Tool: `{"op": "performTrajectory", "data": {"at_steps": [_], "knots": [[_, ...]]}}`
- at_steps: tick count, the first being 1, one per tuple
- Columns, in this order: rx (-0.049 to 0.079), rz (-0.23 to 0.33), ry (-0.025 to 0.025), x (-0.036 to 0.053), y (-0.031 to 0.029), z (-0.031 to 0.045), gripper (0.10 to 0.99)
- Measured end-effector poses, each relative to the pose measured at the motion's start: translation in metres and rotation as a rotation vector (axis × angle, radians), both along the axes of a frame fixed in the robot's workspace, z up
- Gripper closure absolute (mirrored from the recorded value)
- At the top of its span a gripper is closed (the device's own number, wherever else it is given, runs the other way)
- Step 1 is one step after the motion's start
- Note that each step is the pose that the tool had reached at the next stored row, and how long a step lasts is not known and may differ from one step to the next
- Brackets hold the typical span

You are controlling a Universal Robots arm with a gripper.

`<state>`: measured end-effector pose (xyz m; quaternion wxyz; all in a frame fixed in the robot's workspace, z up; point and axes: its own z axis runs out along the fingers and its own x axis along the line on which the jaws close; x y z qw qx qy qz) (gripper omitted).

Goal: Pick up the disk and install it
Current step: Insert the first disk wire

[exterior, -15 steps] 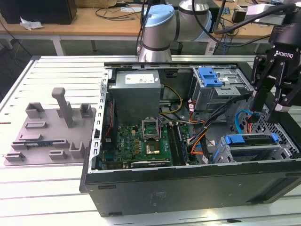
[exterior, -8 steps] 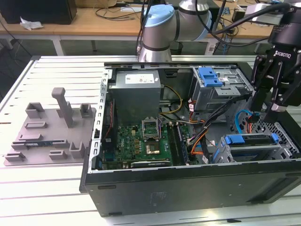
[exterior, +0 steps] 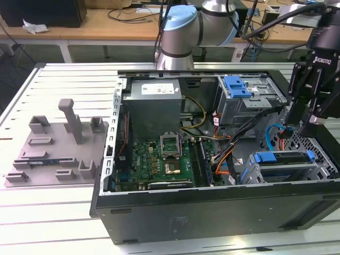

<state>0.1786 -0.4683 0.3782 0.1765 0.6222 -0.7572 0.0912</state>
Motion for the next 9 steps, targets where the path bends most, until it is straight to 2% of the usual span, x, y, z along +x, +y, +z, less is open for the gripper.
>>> {"op": "performTrajectory", "data": {"at_steps": [4, 6, 7, 8, 9], "knots": [[-0.004, -0.008, 0.0001, 0.0114, 0.0019, -0.0015, 0.522], [-0.010, -0.013, 0.0001, 0.0238, 0.0040, -0.0032, 0.522], [-0.013, -0.014, 0.0001, 0.0270, 0.0049, -0.0037, 0.522], [-0.020, -0.015, 0.0000, 0.0294, 0.0059, -0.0040, 0.522], [-0.038, -0.015, -0.0002, 0.0321, 0.0083, -0.0045, 0.522]]}}
